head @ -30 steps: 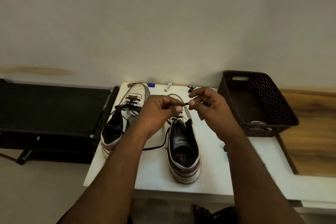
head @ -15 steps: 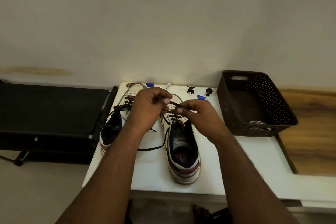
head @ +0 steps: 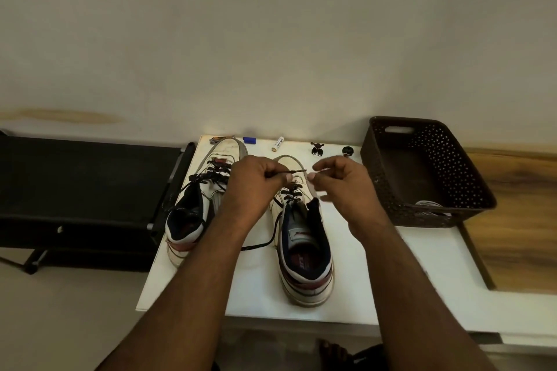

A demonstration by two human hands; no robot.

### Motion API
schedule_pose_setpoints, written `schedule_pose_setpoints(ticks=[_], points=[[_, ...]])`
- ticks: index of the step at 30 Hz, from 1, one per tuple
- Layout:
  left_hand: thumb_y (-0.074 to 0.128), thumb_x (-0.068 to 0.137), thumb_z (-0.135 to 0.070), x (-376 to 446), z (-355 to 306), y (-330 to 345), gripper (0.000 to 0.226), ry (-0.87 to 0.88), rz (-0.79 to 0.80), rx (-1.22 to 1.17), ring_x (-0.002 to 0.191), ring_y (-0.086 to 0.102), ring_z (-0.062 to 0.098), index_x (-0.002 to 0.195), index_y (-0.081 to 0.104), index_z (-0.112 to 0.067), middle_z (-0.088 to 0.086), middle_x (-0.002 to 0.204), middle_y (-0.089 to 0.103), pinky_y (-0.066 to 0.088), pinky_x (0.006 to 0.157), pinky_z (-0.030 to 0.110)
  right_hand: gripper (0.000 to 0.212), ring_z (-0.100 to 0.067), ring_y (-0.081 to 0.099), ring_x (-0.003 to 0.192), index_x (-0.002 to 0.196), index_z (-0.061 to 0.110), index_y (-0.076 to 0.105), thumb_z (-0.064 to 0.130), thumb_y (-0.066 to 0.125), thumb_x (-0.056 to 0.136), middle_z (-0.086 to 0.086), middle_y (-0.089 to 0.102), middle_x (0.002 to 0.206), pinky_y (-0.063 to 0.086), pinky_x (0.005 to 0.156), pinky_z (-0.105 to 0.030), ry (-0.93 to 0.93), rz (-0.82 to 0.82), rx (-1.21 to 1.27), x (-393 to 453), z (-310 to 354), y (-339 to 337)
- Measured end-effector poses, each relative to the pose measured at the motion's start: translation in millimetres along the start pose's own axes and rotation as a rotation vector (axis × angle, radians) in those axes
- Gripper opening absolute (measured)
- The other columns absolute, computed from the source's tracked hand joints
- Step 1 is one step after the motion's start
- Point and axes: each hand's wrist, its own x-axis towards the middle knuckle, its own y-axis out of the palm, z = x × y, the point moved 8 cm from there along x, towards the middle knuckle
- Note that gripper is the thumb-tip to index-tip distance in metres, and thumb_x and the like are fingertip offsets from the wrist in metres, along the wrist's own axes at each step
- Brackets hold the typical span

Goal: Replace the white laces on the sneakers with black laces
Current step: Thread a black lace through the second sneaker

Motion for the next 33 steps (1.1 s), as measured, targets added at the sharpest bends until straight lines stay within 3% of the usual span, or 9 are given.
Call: schedule_pose_setpoints(ticks=[4,7,9,12,19,25,30,33], points=[[0.073,0.081,-0.014,-2,11,11,0.008,-0.088,0.068,0.068,0.065,0.06,-0.004,0.088,0.078,-0.013,-0.006,0.076,0.071,0.043,0.059,0.01,0.041,-0.013,0.064,0.088,0.113,0.031,0.057,0.025,0.077,0.077,0.004,0.066,0.097,0.054,0.077,-0.029,0.152,0.201,-0.489,-9,-25,22],[0.071,0.079,-0.012,-6,14,24,0.009,-0.147,0.103,0.11,0.069,0.064,0.007,0.082,0.079,-0.014,0.0,0.077,0.073,0.049,0.062,0.018,0.035,-0.019,0.062,0.102,0.114,0.026,0.064,0.016,0.07,0.082,-0.001,0.064,0.118,0.053,0.09,-0.035,0.112,0.103,-0.624,-4,-27,26],[0.072,0.075,-0.011,-9,21,31,0.007,-0.222,0.1,0.053,0.069,0.067,0.014,0.074,0.078,-0.015,0.003,0.072,0.073,0.055,0.07,0.028,0.03,-0.02,0.063,0.103,0.107,0.024,0.068,0.013,0.071,0.079,-0.002,0.064,0.119,0.054,0.091,-0.04,0.142,0.022,-0.524,-1,-32,19],[0.074,0.064,-0.021,-13,31,35,0.006,-0.348,0.071,-0.031,0.064,0.067,0.024,0.059,0.075,-0.017,0.006,0.059,0.069,0.058,0.07,0.043,0.034,-0.022,0.065,0.095,0.099,0.027,0.068,0.005,0.074,0.074,-0.006,0.066,0.113,0.059,0.08,-0.041,0.251,0.003,-0.321,-2,-43,14],[0.074,0.077,-0.019,-14,24,32,0.011,-0.319,0.033,0.129,0.064,0.065,0.021,0.071,0.075,-0.009,0.006,0.062,0.067,0.048,0.058,0.027,0.043,-0.022,0.071,0.077,0.107,0.017,0.067,-0.009,0.071,0.073,-0.011,0.071,0.092,0.061,0.062,-0.031,0.348,0.042,-0.055,-9,-43,15],[0.072,0.077,-0.013,-13,25,36,0.007,-0.32,0.08,0.116,0.069,0.068,0.024,0.075,0.077,-0.009,0.009,0.068,0.07,0.057,0.068,0.036,0.033,-0.025,0.071,0.08,0.099,0.016,0.069,-0.008,0.068,0.077,-0.013,0.071,0.095,0.061,0.068,-0.036,0.378,0.044,-0.007,-10,-46,15],[0.072,0.076,-0.008,-12,28,40,0.007,-0.337,0.155,0.082,0.065,0.064,0.025,0.071,0.076,-0.006,0.015,0.071,0.07,0.056,0.069,0.042,0.025,-0.025,0.071,0.079,0.094,0.013,0.07,-0.007,0.066,0.081,-0.014,0.07,0.093,0.06,0.064,-0.032,0.376,0.022,-0.013,-9,-47,13],[0.072,0.074,-0.008,-13,28,42,0.005,-0.33,0.19,0.117,0.074,0.069,0.029,0.073,0.077,-0.006,0.015,0.074,0.071,0.057,0.072,0.043,0.024,-0.025,0.071,0.08,0.093,0.013,0.069,-0.007,0.066,0.081,-0.013,0.069,0.095,0.06,0.063,-0.032,0.377,0.002,-0.017,-8,-49,12]])
